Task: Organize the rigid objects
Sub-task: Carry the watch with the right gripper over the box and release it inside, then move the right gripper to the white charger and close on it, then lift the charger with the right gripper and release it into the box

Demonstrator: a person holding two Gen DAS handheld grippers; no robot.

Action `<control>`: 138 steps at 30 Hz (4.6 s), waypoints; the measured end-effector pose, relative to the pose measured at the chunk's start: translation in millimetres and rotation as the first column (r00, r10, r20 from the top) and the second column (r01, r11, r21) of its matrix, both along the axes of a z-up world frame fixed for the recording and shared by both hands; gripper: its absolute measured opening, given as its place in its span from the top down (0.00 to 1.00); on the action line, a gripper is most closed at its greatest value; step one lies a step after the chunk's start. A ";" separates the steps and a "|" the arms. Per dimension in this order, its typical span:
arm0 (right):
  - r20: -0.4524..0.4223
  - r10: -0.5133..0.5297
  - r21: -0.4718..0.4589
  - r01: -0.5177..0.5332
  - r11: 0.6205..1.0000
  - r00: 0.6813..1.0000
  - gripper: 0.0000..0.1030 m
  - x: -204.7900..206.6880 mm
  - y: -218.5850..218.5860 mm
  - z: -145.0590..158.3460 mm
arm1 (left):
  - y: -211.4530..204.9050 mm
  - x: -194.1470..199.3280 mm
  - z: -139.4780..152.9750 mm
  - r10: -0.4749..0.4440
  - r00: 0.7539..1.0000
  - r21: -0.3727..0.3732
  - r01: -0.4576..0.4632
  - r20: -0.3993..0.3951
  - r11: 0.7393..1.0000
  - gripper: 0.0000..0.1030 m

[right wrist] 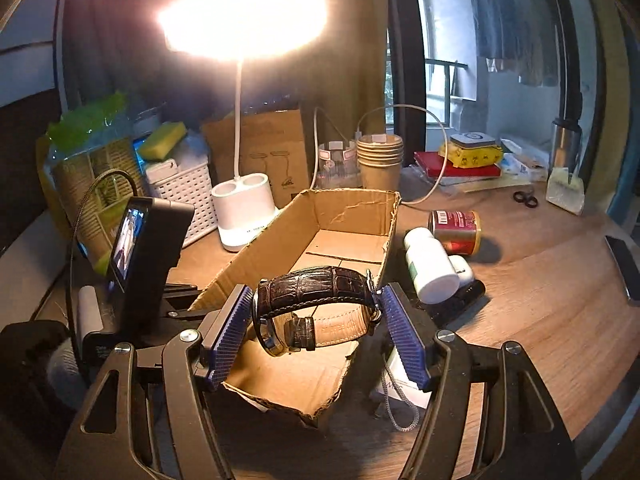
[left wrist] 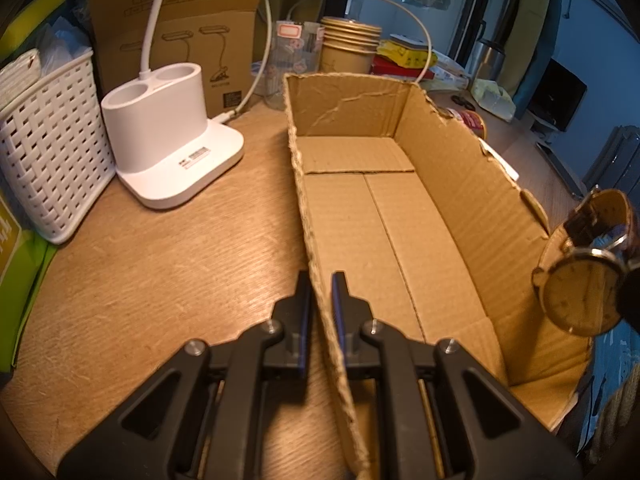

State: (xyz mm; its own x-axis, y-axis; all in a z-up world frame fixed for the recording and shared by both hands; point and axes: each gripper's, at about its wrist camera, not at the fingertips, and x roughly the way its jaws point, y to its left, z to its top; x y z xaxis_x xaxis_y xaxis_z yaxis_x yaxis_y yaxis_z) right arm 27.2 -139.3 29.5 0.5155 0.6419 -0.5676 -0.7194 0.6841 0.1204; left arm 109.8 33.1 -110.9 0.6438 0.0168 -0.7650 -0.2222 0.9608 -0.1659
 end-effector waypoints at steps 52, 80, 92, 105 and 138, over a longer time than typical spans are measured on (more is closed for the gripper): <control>0.003 -0.112 -0.013 0.112 0.994 0.994 0.24 20.3 -44.7 -3.9 | -1.3 -2.1 -0.5 0.004 1.000 0.001 -0.004 0.001 1.000 0.87; -0.164 -0.186 -0.170 0.158 0.973 0.969 0.28 63.5 -38.9 -69.6 | -1.5 -3.6 -0.7 0.010 1.000 -0.006 -0.010 0.001 1.000 0.87; -0.165 -0.162 -0.216 0.125 0.968 0.973 0.42 60.9 -21.8 -74.9 | 5.4 -13.5 -0.8 0.034 0.999 -0.027 -0.034 0.003 0.999 0.87; -0.177 -0.252 -0.183 0.220 0.958 0.951 0.45 72.7 -51.8 -75.5 | 5.4 -14.1 -0.8 0.029 1.000 -0.036 -0.028 0.002 0.999 0.87; -0.106 -0.336 -0.089 0.328 0.941 0.936 0.51 78.3 -75.0 -57.1 | 5.3 -14.0 -0.8 0.029 1.000 -0.035 -0.029 0.002 0.999 0.87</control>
